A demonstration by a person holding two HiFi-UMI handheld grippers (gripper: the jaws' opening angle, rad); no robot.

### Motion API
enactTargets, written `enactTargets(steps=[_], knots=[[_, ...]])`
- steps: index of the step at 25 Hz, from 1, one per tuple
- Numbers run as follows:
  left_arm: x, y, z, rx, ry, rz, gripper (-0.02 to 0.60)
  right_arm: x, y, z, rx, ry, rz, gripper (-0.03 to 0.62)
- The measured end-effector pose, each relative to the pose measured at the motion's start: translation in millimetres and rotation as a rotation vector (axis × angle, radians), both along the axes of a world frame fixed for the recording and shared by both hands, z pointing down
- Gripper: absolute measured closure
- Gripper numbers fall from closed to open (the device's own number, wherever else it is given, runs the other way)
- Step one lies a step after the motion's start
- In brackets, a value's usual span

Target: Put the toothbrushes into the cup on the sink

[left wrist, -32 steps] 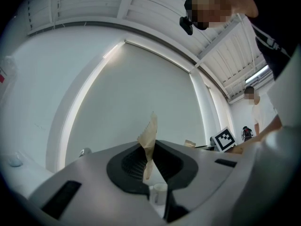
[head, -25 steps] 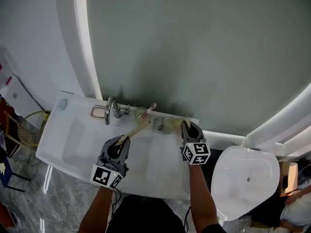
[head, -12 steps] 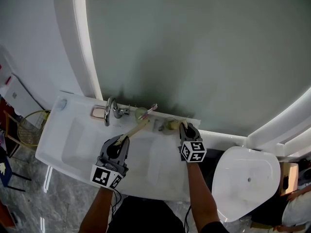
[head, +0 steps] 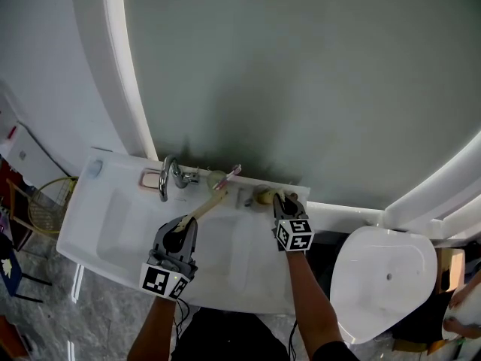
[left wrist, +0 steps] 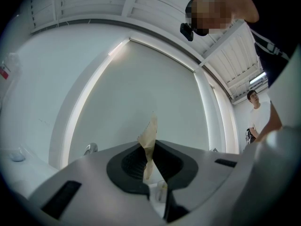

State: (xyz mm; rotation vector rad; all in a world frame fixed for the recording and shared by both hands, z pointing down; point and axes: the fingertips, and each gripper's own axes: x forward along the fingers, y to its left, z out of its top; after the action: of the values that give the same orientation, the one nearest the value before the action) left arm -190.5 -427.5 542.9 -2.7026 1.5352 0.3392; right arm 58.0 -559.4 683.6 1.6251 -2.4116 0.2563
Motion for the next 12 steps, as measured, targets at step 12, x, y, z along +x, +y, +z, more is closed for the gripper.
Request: enactTargets(steps=[12], knots=[[4.5,-2.3,-1.8,-0.007,0.011,0.000,0.532,-0.5,-4.8,7.4,-0.038,0.021,-0.022,0.540]])
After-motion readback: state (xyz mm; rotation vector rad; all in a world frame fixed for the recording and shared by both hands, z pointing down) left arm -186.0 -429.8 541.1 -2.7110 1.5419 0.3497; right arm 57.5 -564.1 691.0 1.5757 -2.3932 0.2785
